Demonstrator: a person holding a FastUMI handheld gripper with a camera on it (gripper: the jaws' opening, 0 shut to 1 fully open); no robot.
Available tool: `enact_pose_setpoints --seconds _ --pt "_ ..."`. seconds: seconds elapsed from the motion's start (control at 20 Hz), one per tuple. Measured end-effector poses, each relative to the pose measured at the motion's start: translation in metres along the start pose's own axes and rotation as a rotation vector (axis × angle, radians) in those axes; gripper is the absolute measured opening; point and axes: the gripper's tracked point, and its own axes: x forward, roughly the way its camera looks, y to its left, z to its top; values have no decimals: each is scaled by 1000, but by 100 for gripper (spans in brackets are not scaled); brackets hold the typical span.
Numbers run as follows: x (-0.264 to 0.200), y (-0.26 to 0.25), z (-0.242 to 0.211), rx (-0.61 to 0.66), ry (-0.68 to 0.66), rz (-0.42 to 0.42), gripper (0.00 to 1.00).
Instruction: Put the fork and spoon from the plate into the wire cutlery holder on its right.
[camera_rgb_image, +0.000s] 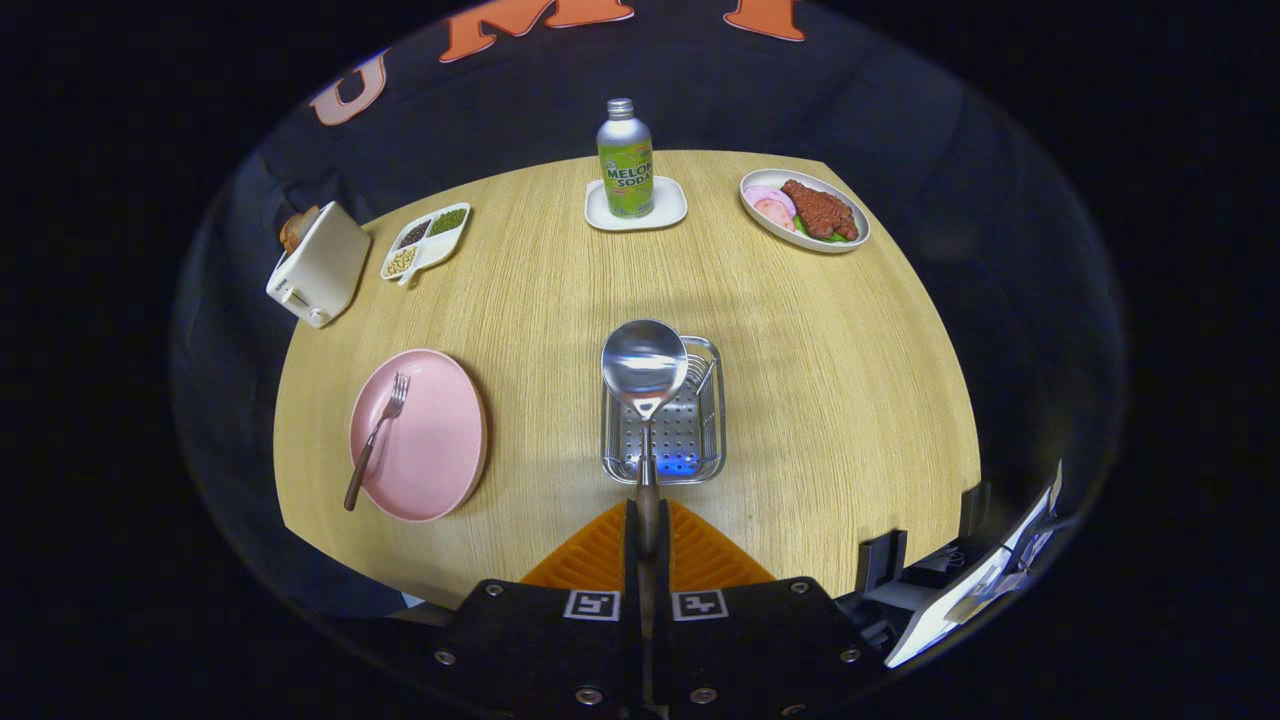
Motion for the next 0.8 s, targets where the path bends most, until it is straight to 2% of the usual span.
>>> enact_pose_setpoints --seconds 0.25,0.4,0.8 --pt "17 -15 -3 -10 54 -10 5" --pt "18 -14 -2 3 74 17 5" --pt "17 -12 4 12 69 34 9"
